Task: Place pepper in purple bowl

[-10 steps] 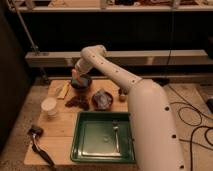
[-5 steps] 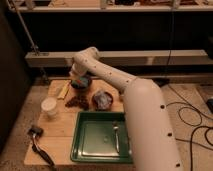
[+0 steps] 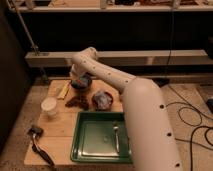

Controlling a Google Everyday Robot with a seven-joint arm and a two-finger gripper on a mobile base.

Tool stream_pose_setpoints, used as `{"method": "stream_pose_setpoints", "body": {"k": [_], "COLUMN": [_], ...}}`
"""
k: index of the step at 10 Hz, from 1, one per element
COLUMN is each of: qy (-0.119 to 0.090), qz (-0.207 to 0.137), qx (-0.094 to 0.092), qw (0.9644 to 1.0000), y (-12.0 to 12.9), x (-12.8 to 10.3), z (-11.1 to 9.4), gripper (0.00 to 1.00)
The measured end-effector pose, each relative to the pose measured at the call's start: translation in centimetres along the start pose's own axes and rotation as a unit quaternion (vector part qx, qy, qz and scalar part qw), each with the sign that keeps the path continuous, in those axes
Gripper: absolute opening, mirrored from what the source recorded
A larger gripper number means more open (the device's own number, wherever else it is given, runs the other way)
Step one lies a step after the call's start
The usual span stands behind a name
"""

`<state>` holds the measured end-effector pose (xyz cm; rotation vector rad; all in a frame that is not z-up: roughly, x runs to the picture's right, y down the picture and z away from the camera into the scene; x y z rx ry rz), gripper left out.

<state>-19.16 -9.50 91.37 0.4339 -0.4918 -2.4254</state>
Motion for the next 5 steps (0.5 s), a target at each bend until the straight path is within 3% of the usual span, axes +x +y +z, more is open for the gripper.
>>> {"method": "stream_pose_setpoints", "body": {"k": [5], "qy": [0.0], "qz": [0.0], "qx": [0.001], "qw": [1.0], "y": [-0.03], "x": [0.05], "z": [0.0], "gripper": [0.8]}}
